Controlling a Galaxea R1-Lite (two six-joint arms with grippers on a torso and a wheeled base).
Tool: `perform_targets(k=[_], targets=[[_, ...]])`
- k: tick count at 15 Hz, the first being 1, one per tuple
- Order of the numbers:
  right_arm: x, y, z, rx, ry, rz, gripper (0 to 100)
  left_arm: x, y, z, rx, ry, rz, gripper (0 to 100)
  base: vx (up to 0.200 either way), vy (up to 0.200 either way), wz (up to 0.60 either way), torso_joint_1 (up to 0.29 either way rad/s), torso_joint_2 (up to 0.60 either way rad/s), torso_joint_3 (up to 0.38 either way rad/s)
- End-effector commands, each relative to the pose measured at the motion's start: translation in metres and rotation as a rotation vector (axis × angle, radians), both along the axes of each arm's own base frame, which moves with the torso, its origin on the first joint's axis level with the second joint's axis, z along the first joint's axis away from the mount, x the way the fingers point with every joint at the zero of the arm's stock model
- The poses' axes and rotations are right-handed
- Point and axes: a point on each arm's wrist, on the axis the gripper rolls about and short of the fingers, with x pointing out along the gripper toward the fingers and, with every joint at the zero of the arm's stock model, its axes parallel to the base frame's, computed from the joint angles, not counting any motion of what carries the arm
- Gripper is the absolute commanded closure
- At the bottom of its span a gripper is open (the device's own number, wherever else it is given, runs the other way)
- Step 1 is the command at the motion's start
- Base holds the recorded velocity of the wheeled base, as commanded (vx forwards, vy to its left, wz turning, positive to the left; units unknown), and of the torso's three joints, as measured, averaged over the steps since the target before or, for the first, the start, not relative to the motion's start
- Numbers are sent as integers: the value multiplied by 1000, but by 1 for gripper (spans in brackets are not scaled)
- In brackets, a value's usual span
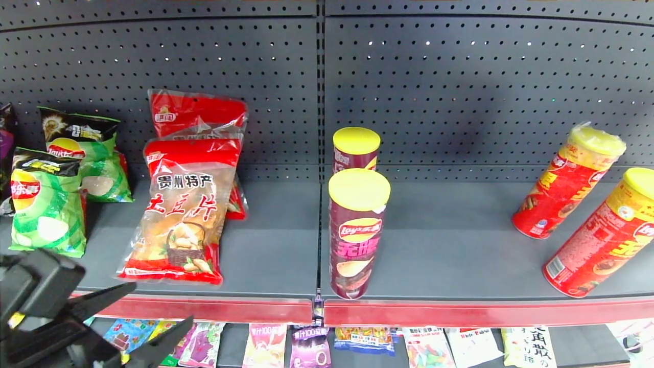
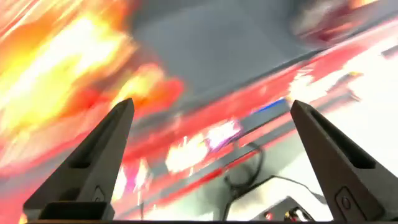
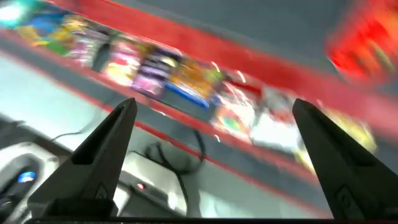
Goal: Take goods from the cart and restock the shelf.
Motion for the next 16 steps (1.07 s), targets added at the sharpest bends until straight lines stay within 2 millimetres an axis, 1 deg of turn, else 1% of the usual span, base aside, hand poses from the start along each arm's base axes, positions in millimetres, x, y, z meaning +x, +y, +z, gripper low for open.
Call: perform_targets(k=[1,2,4,5,6,7,8,9,10,12,13,14,15,16], targets=[[-20,-4,4,9,-88,-222,0,-56,36,-6,-40,-51,210,0,0,0,0,0,0,0],[-21,-3,1,6,-88,-271,0,-68,43,-11,-29,-36,251,0,0,0,0,0,0,0],[-24,-1,-10,1,-80,-341,0,-88,52,-21,-23,-38,412,0,0,0,0,0,0,0],[-25,-1,-14,0,-81,-353,0,-92,53,-24,-21,-33,451,0,0,0,0,0,0,0],[-30,0,-31,-4,-100,-372,0,-104,54,-37,-22,-26,541,0,0,0,0,0,0,0],[-35,0,-41,-6,-141,-369,0,-110,54,-42,-40,-59,531,0,0,0,0,0,0,0],[-41,0,-44,5,-197,-330,0,-117,54,-51,-65,-109,486,0,0,0,0,0,0,0],[-44,-1,-45,11,-240,-312,0,-123,53,-52,-92,-162,413,0,0,0,0,0,0,0],[-44,-1,-46,15,-235,-318,0,-125,53,-53,-97,-180,364,0,0,0,0,0,0,0],[-43,-2,-48,32,-242,-377,0,-122,52,-51,-101,-241,336,0,0,0,0,0,0,0],[-40,-2,-46,36,-287,-363,0,-117,52,-56,-104,-285,332,0,0,0,0,0,0,0],[-33,-1,-52,44,-330,-297,0,-111,51,-64,-121,-352,326,0,0,0,0,0,0,0],[-28,1,-54,67,-399,-223,0,-111,51,-66,-120,-333,336,0,0,0,0,0,0,0],[-25,1,-54,60,-455,-212,0,-111,51,-69,-129,-301,362,0,0,0,0,0,0,0]])
